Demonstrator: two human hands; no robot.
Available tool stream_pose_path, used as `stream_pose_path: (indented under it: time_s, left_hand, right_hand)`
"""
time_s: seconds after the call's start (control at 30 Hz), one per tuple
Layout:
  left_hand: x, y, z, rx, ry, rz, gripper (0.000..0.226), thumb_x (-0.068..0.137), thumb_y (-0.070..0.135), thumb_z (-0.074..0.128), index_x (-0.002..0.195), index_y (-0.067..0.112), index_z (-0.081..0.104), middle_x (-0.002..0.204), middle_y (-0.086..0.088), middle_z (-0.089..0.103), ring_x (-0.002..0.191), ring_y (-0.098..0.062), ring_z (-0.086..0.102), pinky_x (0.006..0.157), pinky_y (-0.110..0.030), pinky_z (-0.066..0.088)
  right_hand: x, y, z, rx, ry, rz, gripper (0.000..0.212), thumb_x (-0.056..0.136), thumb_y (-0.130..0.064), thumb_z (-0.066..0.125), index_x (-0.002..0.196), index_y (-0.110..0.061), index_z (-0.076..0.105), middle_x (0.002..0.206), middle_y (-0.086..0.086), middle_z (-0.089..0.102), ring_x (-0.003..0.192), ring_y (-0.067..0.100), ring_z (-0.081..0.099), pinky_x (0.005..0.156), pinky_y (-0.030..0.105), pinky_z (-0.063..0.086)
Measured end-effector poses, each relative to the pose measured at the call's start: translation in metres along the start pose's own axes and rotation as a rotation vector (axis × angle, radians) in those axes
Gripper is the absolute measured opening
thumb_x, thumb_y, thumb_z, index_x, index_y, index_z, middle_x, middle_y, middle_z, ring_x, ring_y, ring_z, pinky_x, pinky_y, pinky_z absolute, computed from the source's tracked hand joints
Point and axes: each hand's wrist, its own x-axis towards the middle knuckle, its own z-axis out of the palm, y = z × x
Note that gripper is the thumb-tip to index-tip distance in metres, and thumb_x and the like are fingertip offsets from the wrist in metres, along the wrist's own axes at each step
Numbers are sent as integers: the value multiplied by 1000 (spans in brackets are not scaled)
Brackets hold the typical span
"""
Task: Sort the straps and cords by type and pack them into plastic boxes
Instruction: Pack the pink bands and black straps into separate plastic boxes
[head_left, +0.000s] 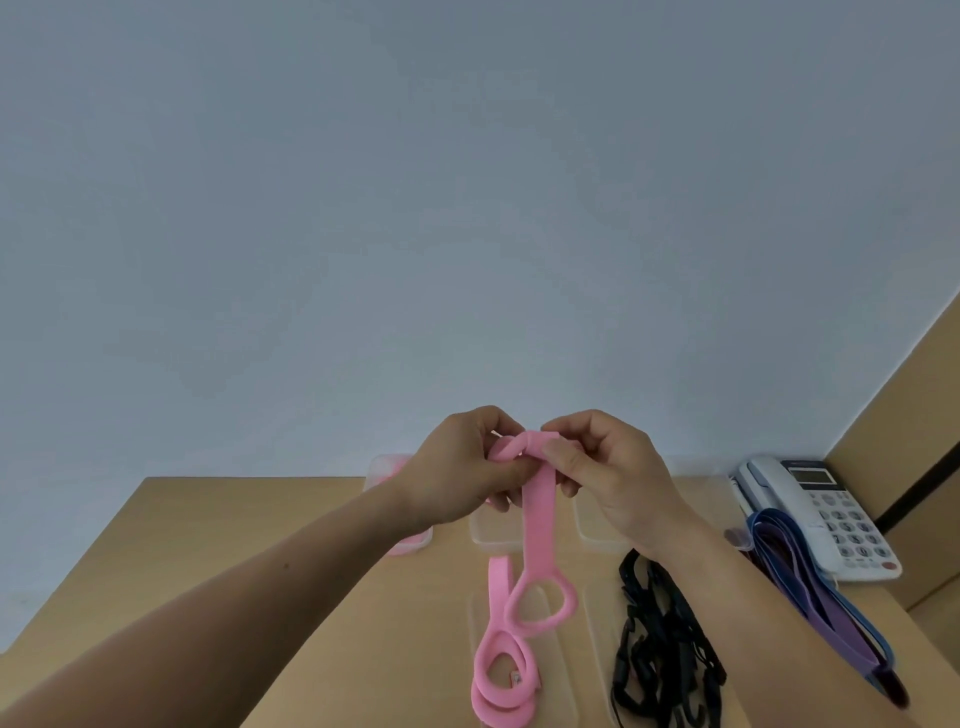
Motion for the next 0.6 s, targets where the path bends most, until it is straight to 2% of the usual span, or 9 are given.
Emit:
stream_pose_path:
  time_s: [0.13,0.23,0.3,0.37,0.43,0.53,0.6]
  left_hand:
    - [-1,4,-6,-73,-88,-52,25,85,6,72,105,3,57,86,-13,76,67,-22,71,62,-27,56]
    - [-3,5,-9,-196,-140,-94,33,82,11,73,109,1,57,84,-15,74,76,-29,71,69,-33,58]
    - [-3,6,-9,-301,-151,-128,38,78,17,72,108,-1,58,81,-15,71,77,-29,69,70,-34,56]
    - [-2,7,-9,-347,-143,-142,37,75,19,74,105,1,59,75,-13,66,73,-27,68,66,-32,55]
    - [-1,6,-8,-361,-121,-135,33,74,17,76,101,5,61,70,-10,63,68,-26,64,63,-33,53]
    - [1,3,-7,-337,-85,-80,28,75,11,76,99,7,62,79,-17,66,73,-31,59,67,-39,49]
    - [1,1,-6,-314,-64,-33,27,77,6,76,100,6,62,82,-21,65,74,-33,55,69,-43,46]
  right_hand:
    - [0,7,-1,-5,9,-4,16,85,-8,73,99,-12,67,74,-5,70,60,9,63,58,22,50]
    - [-3,8,0,9,6,2,22,84,-3,73,101,-14,66,85,3,72,70,14,66,62,23,52]
    - [-4,10,0,18,-11,-10,26,83,0,73,103,-15,65,93,13,70,79,23,67,67,30,57]
    - [-4,9,2,14,-25,-32,29,83,2,73,103,-17,65,98,20,68,86,35,66,77,43,60]
    - [-4,8,3,-1,-29,-38,31,79,-2,75,101,-21,65,98,19,68,90,39,66,80,46,59]
    - [-3,5,1,27,-27,9,31,72,-16,76,100,-20,65,89,6,70,75,26,67,67,31,56]
    - [-2,4,0,98,-36,72,34,72,-28,77,101,-14,66,86,5,68,70,24,64,63,30,52]
